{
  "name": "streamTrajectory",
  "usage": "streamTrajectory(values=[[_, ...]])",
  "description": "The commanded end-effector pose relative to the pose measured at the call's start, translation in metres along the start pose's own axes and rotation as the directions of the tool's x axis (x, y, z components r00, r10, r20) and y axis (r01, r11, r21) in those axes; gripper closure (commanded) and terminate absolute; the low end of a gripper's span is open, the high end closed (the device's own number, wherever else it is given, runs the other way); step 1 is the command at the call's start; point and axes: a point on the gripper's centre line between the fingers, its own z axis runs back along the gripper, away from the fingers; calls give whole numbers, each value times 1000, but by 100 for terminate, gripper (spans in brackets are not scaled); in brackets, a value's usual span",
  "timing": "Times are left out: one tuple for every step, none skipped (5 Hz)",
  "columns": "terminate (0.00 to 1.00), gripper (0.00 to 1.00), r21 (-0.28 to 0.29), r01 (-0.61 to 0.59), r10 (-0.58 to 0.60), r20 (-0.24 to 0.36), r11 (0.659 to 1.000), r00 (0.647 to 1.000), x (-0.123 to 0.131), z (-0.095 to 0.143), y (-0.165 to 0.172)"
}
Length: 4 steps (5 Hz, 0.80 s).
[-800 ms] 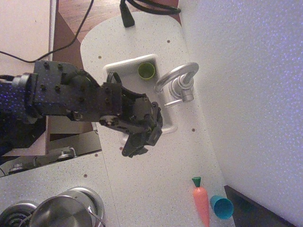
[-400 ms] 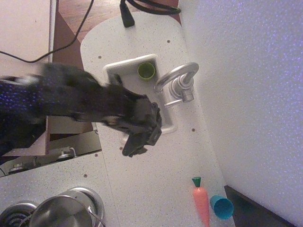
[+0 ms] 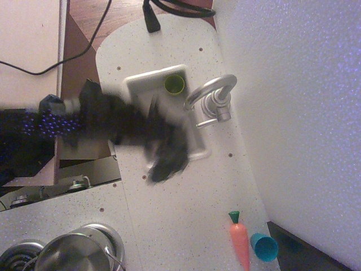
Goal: Turn faucet left
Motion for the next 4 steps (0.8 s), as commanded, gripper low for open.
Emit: streamTrajectory(values=[[0,0,12,4,-5,45,1000,999,-14,14,-16],[0,0,-140,-122,118,-31,983,992,-12,10,6],[0,0,2,-1,0,80,1000,997,17,23,43],[0,0,159,88,-125,236,983,964,47,24,77]])
